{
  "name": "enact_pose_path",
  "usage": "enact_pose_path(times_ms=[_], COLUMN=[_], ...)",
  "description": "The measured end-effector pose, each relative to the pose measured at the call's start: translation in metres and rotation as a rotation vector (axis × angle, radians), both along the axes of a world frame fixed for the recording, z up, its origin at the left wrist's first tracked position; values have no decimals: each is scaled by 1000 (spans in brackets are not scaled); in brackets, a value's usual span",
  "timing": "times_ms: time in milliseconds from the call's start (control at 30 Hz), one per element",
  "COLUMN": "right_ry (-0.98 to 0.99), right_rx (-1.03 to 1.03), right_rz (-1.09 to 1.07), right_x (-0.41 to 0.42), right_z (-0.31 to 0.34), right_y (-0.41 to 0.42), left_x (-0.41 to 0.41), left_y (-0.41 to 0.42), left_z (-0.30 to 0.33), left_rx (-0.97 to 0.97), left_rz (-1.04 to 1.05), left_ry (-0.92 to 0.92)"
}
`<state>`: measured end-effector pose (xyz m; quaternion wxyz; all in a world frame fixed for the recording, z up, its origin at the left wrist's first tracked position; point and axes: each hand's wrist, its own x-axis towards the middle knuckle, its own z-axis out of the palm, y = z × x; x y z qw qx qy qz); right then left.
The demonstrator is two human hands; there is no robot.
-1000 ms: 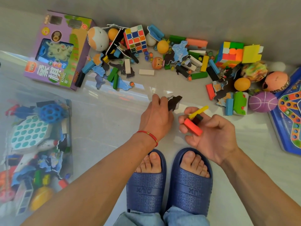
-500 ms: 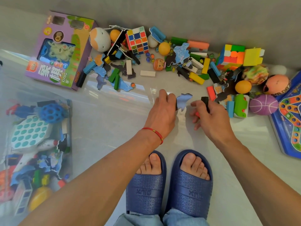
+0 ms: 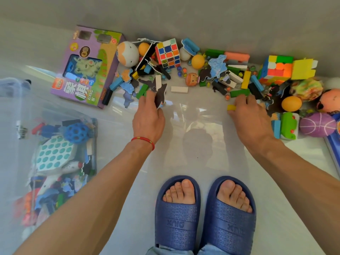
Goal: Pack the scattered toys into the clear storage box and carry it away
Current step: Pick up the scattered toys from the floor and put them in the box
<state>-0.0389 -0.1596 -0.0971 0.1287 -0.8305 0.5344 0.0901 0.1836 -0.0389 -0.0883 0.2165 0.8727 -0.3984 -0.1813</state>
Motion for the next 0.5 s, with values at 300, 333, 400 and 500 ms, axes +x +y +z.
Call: enact_pose_path(times_ms=[300, 333, 400, 500], right_ry=[-727, -791, -844, -647], right_rx=[572, 678, 751, 450], right_rz=[-686, -787, -856, -593], right_x=[-1, -2, -4, -5], right_z=[8, 8, 9, 10], right_y=[41, 44, 40, 24], left_x=[14, 15, 17, 14], left_y=[-11, -12, -16, -21], left_z=[-20, -22, -23, -20], left_rx=[233, 234, 221, 202], left_rz=[-181, -192, -201, -197], left_ry=[-274, -284, -288, -272])
